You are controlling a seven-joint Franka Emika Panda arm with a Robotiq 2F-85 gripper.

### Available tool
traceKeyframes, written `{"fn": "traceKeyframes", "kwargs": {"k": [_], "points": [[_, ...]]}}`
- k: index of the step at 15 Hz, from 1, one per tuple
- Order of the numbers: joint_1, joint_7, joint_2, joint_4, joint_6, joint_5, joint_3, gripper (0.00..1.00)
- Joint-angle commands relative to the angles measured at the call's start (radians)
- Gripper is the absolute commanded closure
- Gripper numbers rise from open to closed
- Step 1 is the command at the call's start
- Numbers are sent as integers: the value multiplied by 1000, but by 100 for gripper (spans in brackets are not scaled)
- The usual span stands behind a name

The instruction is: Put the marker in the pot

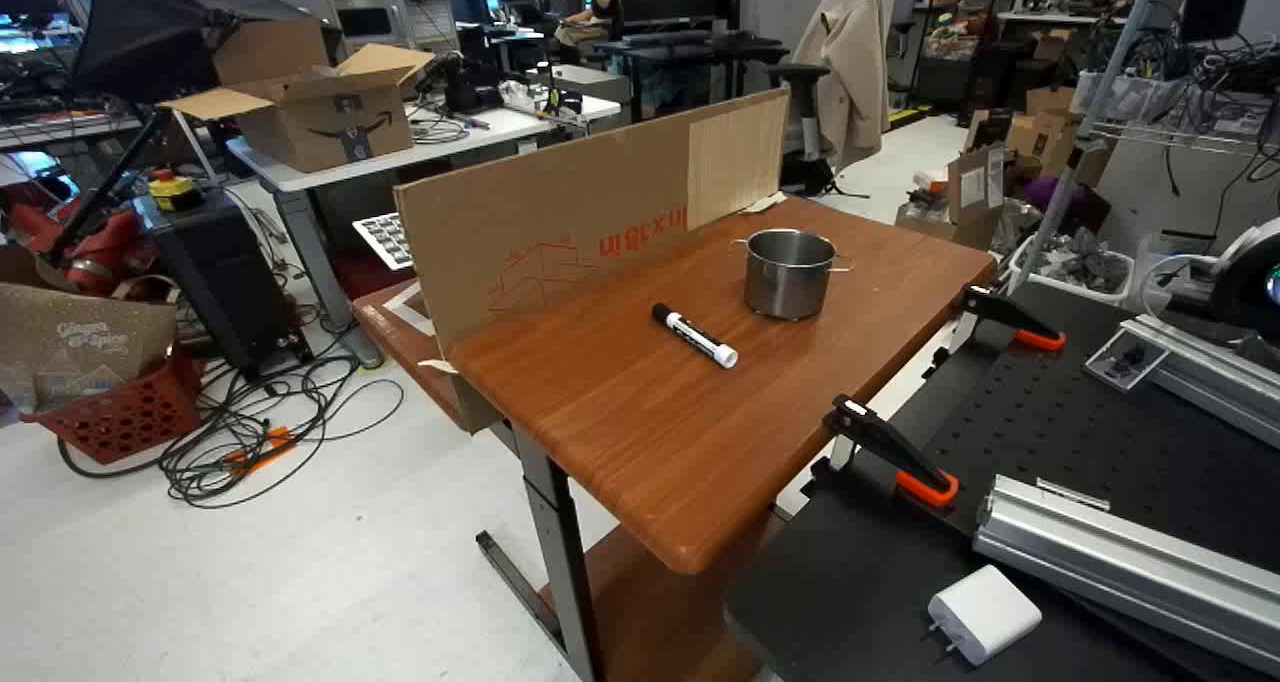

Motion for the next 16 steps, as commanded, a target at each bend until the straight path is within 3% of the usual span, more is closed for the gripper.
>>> {"fn": "traceKeyframes", "kwargs": {"k": [1,9,16], "points": [[13,8,1,2,-2,-7,-12,0],[16,38,38,10,35,-4,9,0],[37,235,270,69,372,11,109,0]]}}
